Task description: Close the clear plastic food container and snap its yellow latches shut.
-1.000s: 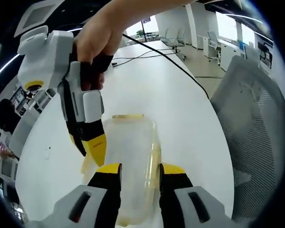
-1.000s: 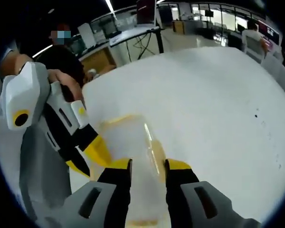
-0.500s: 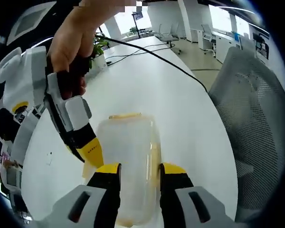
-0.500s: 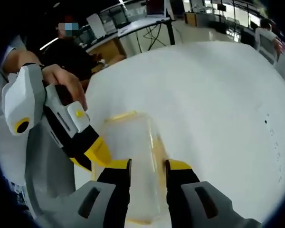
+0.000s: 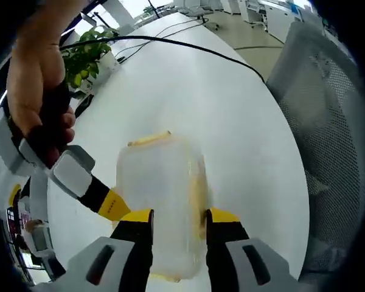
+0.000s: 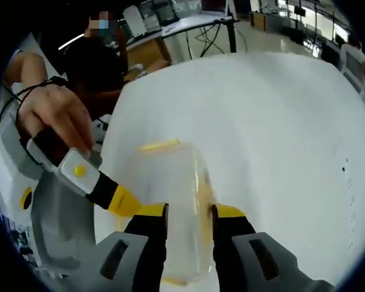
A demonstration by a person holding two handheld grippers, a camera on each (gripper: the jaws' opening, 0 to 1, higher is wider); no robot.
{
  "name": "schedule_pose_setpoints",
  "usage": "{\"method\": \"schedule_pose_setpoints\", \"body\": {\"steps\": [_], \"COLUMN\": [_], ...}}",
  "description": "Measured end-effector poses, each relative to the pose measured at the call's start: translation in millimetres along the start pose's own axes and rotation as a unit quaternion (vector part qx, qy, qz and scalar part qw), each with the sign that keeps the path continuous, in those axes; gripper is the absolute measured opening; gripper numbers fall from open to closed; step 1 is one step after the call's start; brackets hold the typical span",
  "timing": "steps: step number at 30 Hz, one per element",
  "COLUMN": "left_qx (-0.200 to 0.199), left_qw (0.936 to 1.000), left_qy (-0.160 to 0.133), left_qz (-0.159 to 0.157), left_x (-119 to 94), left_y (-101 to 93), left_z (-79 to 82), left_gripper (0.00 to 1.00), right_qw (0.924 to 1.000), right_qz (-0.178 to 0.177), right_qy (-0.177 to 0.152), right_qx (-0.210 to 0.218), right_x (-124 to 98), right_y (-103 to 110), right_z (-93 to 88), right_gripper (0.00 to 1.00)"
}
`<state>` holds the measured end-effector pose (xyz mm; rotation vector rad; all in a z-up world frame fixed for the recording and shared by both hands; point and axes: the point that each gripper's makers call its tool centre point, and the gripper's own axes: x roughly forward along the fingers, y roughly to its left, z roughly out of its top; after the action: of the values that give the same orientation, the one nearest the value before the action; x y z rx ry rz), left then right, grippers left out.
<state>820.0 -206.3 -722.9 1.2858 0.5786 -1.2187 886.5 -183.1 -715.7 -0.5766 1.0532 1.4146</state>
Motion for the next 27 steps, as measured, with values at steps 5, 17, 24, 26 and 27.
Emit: {"method": "schedule_pose_setpoints", "body": {"steps": [5,17,24,26,27], "left_qx": [0.029,0.029,0.02,0.016,0.011], "left_qw": [0.9985,0.9961,0.9952,0.9947,0.9944], "left_qy": [0.045,0.079,0.072,0.071,0.069], "left_qz": [0.009,-0.027,-0.063,-0.073,-0.079], "left_x": [1.4,-1.0,-3.1,-2.8,-2.7], "left_y": [-2.0,-0.8,1.7,2.8,3.4], "left_z": [-1.1,-3.3,-3.0,-3.2,-3.1], "left_gripper": [0.28,0.28,0.27,0.27,0.27], "right_qw": [1.0,0.9994,0.9979,0.9976,0.9973], "right_qz": [0.002,0.027,0.05,0.054,0.058], "right_qy": [0.007,0.019,0.017,0.017,0.019], "right_qx": [-0.006,0.008,0.037,0.04,0.042], "right_x": [0.9,3.6,4.4,4.6,4.8], "right_y": [0.5,-0.2,-2.4,-2.6,-4.7], "right_z": [0.4,-0.3,-1.3,-1.3,-1.4], "right_gripper": [0.25,0.26,0.28,0.28,0.28]}}
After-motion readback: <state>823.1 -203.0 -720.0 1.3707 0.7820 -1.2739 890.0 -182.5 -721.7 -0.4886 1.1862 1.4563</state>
